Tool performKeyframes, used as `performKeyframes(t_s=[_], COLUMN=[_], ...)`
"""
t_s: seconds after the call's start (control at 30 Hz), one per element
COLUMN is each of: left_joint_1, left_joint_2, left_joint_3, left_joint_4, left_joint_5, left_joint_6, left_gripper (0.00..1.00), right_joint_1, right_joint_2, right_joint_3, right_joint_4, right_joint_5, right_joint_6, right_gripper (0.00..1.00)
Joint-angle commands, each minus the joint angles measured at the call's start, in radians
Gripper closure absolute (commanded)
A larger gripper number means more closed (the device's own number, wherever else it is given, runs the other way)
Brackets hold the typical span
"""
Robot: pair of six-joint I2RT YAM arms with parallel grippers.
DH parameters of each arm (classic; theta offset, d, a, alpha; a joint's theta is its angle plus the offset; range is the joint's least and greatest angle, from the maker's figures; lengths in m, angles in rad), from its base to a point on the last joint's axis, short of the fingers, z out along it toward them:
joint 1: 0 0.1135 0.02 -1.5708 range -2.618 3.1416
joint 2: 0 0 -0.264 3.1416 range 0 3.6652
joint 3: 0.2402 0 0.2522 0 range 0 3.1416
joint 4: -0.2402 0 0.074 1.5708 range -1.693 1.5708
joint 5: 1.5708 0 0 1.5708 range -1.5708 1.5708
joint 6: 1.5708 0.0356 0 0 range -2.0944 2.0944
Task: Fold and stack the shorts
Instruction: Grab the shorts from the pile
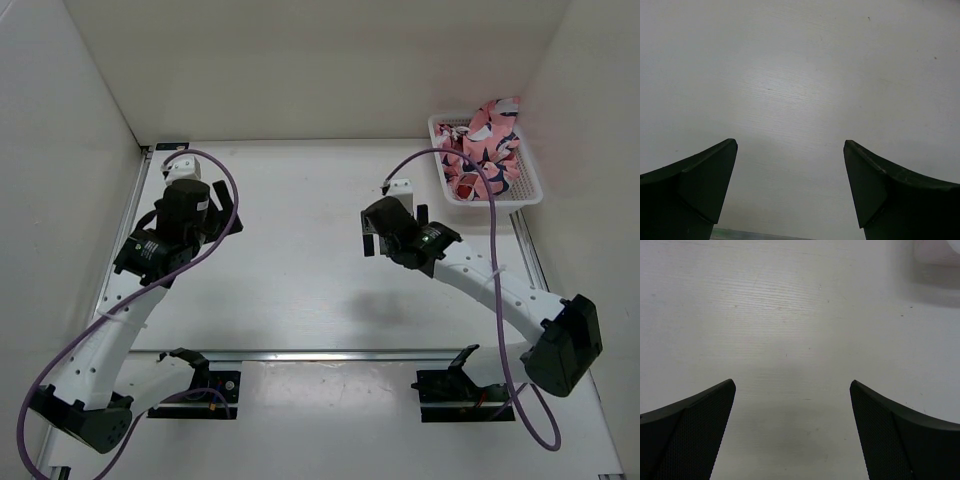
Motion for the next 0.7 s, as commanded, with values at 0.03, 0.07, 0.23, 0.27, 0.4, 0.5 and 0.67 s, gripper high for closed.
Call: performKeyframes(t_s=[0.03, 0.07, 0.23, 0.27, 0.4, 0.5, 0.67], left_joint_1=[-0.003, -0.003, -0.003, -0.003, -0.003, -0.003, -0.003], left_joint_2=[-0.010, -0.010, 0.010, 0.010, 0.030, 0.051, 0.115], left_joint_3=[0.005, 0.005, 0.045, 0.045, 0.077, 0.088, 0.140], left_joint_4=[-0.007, -0.007, -0.025, -0.025, -0.025, -0.025, -0.045], left_joint_5=[0.030, 0.030, 0.015, 0.015, 0.015, 0.024, 0.013], left_joint_6=[0.007, 0.007, 0.016, 0.016, 0.016, 0.016, 0.036], left_gripper=[0.01, 0.01, 0.01, 0.01, 0.01, 0.01, 0.01], right_joint_1=[-0.011, -0.035, -0.291, -0.349, -0.620, -0.697, -0.786], right_joint_2=[0.050, 0.064, 0.203, 0.225, 0.349, 0.478, 0.701], right_joint_3=[0.095, 0.111, 0.253, 0.319, 0.514, 0.676, 0.908], right_joint_4=[-0.039, -0.039, -0.064, -0.064, -0.064, -0.082, -0.200], right_joint_5=[0.067, 0.026, -0.121, -0.161, -0.500, -0.508, -0.361], right_joint_6=[-0.001, -0.044, -0.132, -0.144, -0.119, -0.110, -0.034], right_gripper=[0.00, 0.00, 0.00, 0.00, 0.00, 0.06, 0.06])
